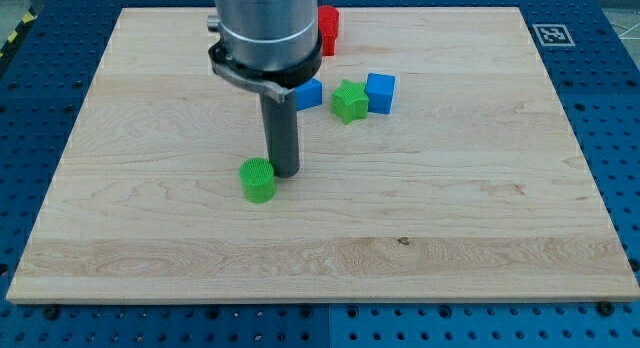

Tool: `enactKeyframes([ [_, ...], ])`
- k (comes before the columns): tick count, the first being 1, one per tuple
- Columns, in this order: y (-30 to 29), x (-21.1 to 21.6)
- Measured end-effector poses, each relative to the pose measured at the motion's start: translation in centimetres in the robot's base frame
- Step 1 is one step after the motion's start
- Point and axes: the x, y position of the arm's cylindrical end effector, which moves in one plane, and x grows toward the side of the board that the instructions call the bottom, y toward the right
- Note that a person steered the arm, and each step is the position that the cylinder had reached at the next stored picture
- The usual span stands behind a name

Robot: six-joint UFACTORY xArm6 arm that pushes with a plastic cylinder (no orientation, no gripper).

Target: Slide the green circle towards the bottom left

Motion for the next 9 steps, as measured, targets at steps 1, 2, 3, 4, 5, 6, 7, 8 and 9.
enactKeyframes([
  [1, -2.9, 1.2],
  [2, -6.6, 1.2],
  [3, -8.2, 2.1],
  [4, -7.6, 2.9],
  [5, -4.5, 4.0],
  [6, -4.7, 6.4],
  [7, -8.5, 6.3],
  [8, -13.4, 5.4],
  [9, -15.0, 4.3],
])
